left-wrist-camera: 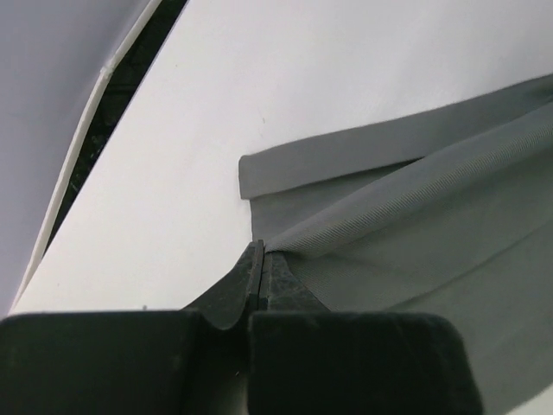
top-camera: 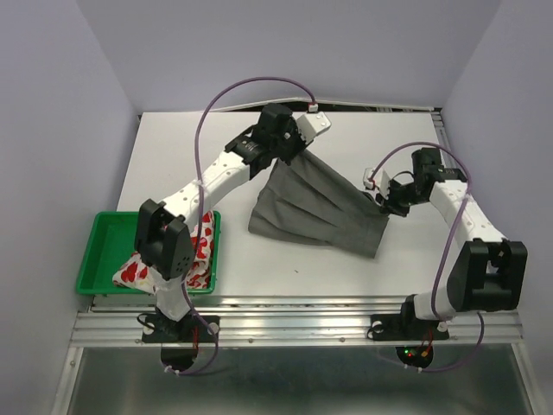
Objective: Fold and stack the skirts
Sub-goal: Fold the skirt
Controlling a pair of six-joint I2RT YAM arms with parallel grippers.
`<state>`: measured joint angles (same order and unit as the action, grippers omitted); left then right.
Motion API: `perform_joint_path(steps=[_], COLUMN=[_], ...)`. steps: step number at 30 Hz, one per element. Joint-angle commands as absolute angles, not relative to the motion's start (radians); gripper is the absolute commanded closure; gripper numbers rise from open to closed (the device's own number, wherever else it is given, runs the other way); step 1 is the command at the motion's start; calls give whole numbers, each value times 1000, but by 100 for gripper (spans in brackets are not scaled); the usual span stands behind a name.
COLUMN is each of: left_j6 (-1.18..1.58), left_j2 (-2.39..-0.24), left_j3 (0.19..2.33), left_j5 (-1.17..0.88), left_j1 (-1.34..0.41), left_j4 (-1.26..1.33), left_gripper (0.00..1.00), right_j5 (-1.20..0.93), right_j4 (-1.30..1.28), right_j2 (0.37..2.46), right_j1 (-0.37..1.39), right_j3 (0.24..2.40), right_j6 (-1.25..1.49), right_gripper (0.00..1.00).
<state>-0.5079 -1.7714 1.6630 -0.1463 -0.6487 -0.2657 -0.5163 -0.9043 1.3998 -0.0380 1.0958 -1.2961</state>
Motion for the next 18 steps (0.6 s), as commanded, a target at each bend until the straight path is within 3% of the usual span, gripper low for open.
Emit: perform_joint_path(steps=[1, 7, 11, 12, 17, 18], left_j6=[-561, -555, -537, -502, -402, -391], left_j2=[-1863, -2068, -2149, -2169, -2116, -2046], left_j3=[1814, 1928, 1974, 2002, 2122, 2071], left_j5=[-77, -52, 58, 63, 6, -27], left_j1=[-589, -574, -565, -548, -509, -509], left_j4=[-176, -161, -132, -159, -334, -371], left_gripper=[100, 98, 59, 41, 35, 26], right_j5=[-445, -483, -531, -532, -503, -500], right_j4=[-980, -1003, -1034, -1040, -1042, -1039], right_j2=[1521, 1785, 1870, 1903, 1942, 1944], right_j1=[-55, -64, -64, -64, -83, -83], right_j3=[1101, 1204, 1288, 1304, 1348, 1361], right_j6=[-1230, -1131, -1071, -1062, -1002, -991], right_gripper=[99, 98, 90, 86, 76, 73])
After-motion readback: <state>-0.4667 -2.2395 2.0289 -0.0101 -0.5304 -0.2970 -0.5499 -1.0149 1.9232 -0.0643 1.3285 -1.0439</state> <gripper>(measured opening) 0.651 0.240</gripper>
